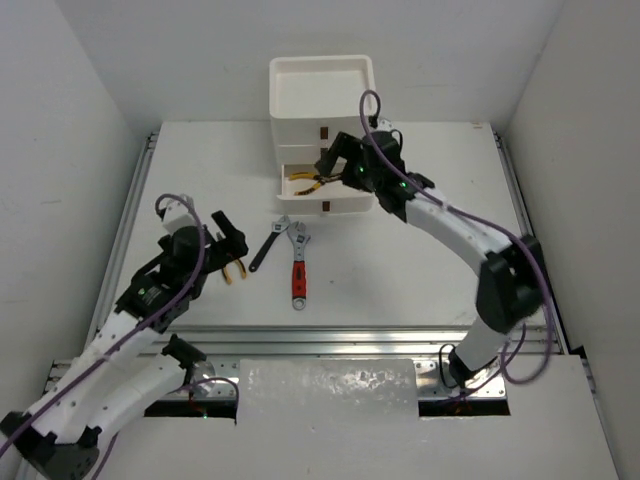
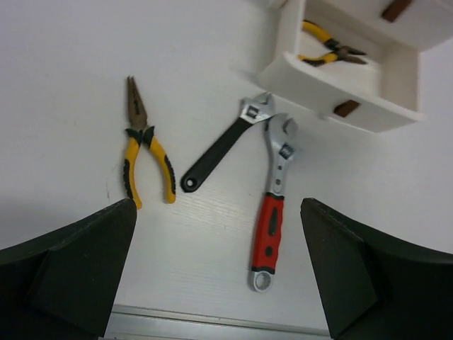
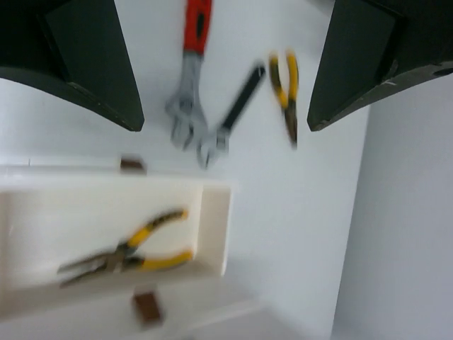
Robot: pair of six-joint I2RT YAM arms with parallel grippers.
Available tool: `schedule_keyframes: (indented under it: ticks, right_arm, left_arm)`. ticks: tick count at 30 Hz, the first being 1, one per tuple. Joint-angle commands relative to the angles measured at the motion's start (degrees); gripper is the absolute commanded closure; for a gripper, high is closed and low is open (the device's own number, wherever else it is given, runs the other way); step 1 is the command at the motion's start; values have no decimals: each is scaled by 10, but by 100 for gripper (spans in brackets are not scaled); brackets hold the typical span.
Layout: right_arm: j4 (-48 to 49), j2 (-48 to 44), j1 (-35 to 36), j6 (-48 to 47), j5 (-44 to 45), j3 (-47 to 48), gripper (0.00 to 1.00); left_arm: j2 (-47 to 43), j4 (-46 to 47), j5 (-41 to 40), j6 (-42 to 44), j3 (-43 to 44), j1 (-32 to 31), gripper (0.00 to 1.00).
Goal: Sort the tools into containers
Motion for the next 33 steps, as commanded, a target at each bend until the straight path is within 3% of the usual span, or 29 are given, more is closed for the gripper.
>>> schedule_keyframes:
  ticks: [1, 6, 12, 16, 18, 20, 22, 24, 25, 33]
  right_arm:
    - [-56, -116, 22, -120, -72, -124, 1]
    - [-91, -280, 50, -154, -114, -280, 1]
    - [-2, -391, 61, -107, -159, -465, 1]
    - [-5, -390, 63, -111, -183, -471, 1]
    - [-2, -385, 63, -111, -199, -473, 1]
    - [9, -385, 63, -110, -212, -480, 1]
    - [19, -387, 63, -105, -210, -492, 1]
    - [25, -389, 63, -103, -208, -499, 1]
    - [26, -390, 63, -101, -210, -499, 1]
    - [24, -404, 63, -99, -207, -495, 1]
  left_arm:
    - [86, -4, -59, -94, 14, 16, 0]
    - [260, 14, -20, -70, 77, 62, 0]
    - [368, 84, 96, -17, 89, 177, 0]
    - [465, 79, 124, 4, 123, 190, 0]
    - [491, 94, 139, 1, 112, 198, 5]
    - [495, 106, 132, -7, 100, 199, 7]
    - [510, 108, 120, -10, 92, 206, 18]
    - [517, 111, 120, -11, 89, 215, 19]
    - [519, 116, 119, -13, 85, 218, 26]
    - [565, 133, 110, -21, 72, 221, 30]
